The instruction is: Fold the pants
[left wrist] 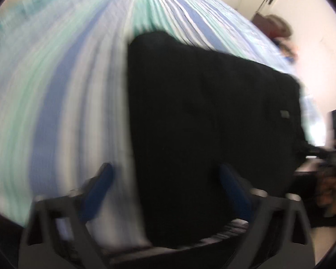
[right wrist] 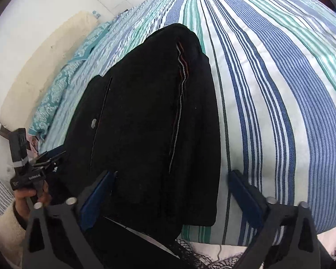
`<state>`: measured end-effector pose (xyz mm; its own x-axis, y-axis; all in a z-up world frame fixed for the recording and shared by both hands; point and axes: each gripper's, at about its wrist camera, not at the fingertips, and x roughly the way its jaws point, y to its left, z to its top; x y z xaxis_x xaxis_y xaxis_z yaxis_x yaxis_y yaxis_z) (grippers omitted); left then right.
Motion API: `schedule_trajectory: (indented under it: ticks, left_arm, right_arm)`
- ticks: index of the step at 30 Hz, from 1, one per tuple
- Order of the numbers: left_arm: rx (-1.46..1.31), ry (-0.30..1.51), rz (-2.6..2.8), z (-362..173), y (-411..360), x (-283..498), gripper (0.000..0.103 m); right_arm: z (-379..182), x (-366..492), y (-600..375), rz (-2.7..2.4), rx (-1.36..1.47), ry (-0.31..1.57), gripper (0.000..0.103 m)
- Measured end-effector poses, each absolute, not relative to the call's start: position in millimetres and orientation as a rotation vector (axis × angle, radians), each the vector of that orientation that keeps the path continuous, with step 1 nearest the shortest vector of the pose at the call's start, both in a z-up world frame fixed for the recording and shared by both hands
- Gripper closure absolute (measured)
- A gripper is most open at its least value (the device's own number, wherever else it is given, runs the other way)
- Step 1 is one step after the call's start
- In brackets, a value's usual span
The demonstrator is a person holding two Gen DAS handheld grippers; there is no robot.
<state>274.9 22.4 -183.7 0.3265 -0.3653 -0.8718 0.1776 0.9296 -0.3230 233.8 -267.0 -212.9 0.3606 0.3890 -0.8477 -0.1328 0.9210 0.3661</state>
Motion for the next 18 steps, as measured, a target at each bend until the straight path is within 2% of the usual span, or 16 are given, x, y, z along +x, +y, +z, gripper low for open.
schedule_trajectory:
  ticks: [1, 2, 4, 5, 9, 18]
  left_arm:
    - [-0.178, 1.165, -0.345, -180, 21, 273, 0.047]
    - [-0.176, 1.150, -0.361, -176, 21, 272, 0.067]
    - [-0.239, 1.136, -0.374, -165, 29, 273, 0.082]
    - [-0.281, 1.117, -0.386, -157, 35, 274, 0.085]
    - [-0.295, 1.045, -0.420, -123, 40, 274, 0.087]
    - [-0.279, 0.875, -0.347, -58, 90, 290, 0.087]
  right_arm:
    - [-210, 233, -264, 0.373, 0.261, 1.156, 0.036]
    - [-207, 233, -263, 0.364, 0.258, 1.154, 0.049]
    - [-200, 231, -264, 0.389, 0.283, 1.133, 0.056]
    - [-196, 229, -263, 0.400, 0.292, 1.113, 0.060]
    - [-168, 219, -250, 0.478, 0.308, 1.021, 0.066]
    - [-117, 238, -179, 0.632, 0.315, 0.864, 0.066]
